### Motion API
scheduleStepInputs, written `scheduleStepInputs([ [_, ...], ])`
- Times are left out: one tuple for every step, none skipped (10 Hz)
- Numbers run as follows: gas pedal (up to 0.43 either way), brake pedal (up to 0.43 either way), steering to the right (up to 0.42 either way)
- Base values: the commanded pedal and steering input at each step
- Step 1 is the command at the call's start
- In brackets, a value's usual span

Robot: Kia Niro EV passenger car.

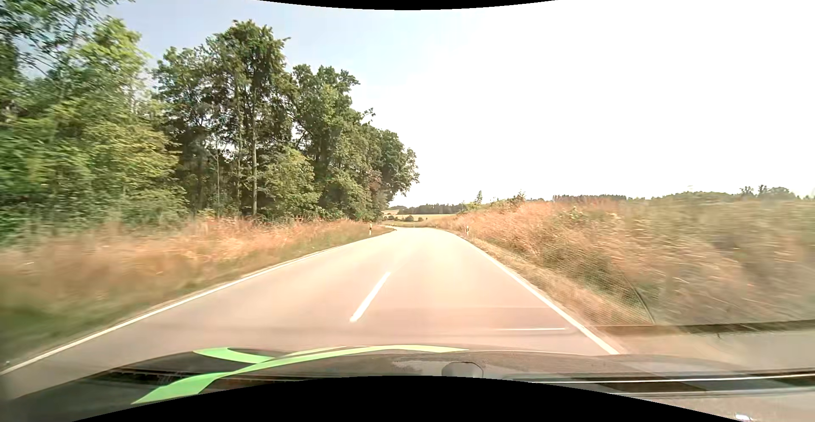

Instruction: Follow the waypoints while adhering to traffic rules and regulations

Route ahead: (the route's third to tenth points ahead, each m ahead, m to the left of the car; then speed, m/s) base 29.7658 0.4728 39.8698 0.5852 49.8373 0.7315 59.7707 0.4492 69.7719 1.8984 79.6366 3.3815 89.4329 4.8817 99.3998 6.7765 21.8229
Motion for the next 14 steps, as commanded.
scheduleStepInputs([
  [0.220, 0.000, 0.003],
  [0.228, 0.000, 0.003],
  [0.228, 0.000, 0.003],
  [0.228, 0.000, 0.003],
  [0.209, 0.000, 0.003],
  [0.197, 0.000, 0.003],
  [0.197, 0.000, 0.002],
  [0.209, 0.000, -0.001],
  [0.220, 0.000, -0.004],
  [0.228, 0.000, -0.005],
  [0.248, 0.000, -0.006],
  [0.260, 0.000, -0.007],
  [0.268, 0.000, -0.009],
  [0.268, 0.000, -0.011],
])
